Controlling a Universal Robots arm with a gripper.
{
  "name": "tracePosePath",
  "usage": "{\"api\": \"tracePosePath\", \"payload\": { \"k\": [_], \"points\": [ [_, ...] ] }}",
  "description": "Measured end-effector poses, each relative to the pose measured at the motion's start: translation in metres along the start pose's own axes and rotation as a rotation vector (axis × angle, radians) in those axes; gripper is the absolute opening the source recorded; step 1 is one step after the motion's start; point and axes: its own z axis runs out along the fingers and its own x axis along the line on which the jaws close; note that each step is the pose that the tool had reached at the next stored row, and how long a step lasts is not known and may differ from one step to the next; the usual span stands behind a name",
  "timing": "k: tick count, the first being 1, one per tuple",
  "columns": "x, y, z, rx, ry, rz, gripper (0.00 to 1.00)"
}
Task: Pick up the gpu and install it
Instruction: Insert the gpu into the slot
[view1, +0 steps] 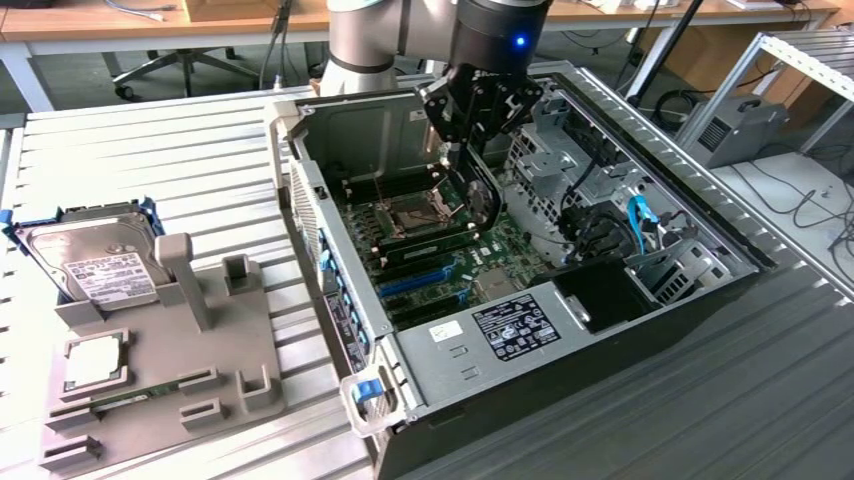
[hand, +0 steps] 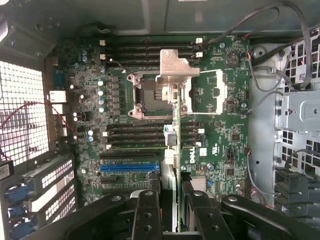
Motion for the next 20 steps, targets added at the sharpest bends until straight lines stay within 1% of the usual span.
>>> {"api": "tracePosePath", "payload": {
  "k": [2,20],
  "points": [
    [0.0,0.0,0.0,-0.0003,-0.0007,-0.024,0.26],
    [0.0,0.0,0.0,-0.0022,-0.0041,-0.139,0.26]
  ]
}}
